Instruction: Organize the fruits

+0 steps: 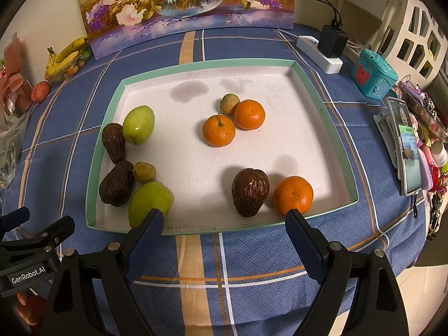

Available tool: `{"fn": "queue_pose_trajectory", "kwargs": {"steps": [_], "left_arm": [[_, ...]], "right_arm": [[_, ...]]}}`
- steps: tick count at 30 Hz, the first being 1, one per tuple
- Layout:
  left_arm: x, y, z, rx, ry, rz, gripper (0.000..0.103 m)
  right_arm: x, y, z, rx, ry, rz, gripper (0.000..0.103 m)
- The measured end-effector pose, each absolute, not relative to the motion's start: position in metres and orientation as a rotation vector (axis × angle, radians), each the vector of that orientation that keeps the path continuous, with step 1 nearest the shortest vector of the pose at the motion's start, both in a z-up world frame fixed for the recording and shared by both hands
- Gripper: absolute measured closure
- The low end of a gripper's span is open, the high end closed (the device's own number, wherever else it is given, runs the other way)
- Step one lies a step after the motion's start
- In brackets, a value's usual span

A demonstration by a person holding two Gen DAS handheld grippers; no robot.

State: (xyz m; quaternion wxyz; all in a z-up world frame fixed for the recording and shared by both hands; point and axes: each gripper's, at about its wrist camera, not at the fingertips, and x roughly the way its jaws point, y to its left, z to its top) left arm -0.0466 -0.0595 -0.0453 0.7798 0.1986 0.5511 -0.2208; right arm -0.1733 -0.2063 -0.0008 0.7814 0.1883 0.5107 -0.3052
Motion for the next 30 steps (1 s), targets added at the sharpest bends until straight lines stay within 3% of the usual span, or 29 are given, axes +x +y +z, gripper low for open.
{"fn": "queue_pose_trajectory", "kwargs": {"steps": [30], "left_arm": [[-0.0455, -0.0569, -0.0515, 0.427, 1.234, -0.481, 0.000]], "right_arm": [[-0.1735, -0.2074, -0.0025, 0.404, 1.116, -0.655, 0.014]]}}
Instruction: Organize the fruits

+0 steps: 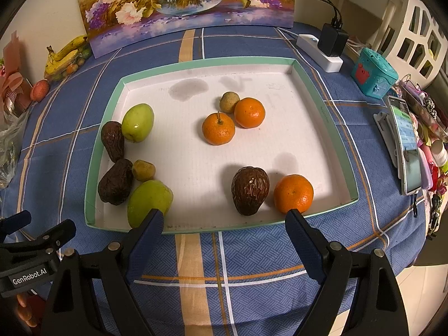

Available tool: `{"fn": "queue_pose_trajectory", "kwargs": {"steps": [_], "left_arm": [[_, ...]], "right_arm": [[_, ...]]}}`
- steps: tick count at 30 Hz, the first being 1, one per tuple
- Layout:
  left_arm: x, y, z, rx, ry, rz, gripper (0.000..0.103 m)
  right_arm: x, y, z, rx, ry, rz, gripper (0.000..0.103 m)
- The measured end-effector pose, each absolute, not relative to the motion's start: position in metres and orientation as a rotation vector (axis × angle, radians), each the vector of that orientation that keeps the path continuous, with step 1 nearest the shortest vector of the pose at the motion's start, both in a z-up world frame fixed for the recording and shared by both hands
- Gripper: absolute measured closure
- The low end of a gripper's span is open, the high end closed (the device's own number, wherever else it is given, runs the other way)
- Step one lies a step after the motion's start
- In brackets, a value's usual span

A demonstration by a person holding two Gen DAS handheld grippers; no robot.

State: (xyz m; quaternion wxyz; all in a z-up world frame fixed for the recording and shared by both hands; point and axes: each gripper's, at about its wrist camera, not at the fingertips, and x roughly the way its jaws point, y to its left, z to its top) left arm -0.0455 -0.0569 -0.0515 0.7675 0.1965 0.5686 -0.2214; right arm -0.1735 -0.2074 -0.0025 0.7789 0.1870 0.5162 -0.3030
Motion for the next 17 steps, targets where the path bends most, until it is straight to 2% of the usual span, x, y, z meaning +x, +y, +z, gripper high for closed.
{"fn": "queue_pose_trajectory", "kwargs": {"steps": [17], "left_arm": [[-0.0516, -0.0590, -0.0509, 0.424, 1.229, -0.515, 0.000]], "right_arm": [[-0.1730, -0.2085, -0.0061, 0.402, 1.139, -0.647, 0.014]]}}
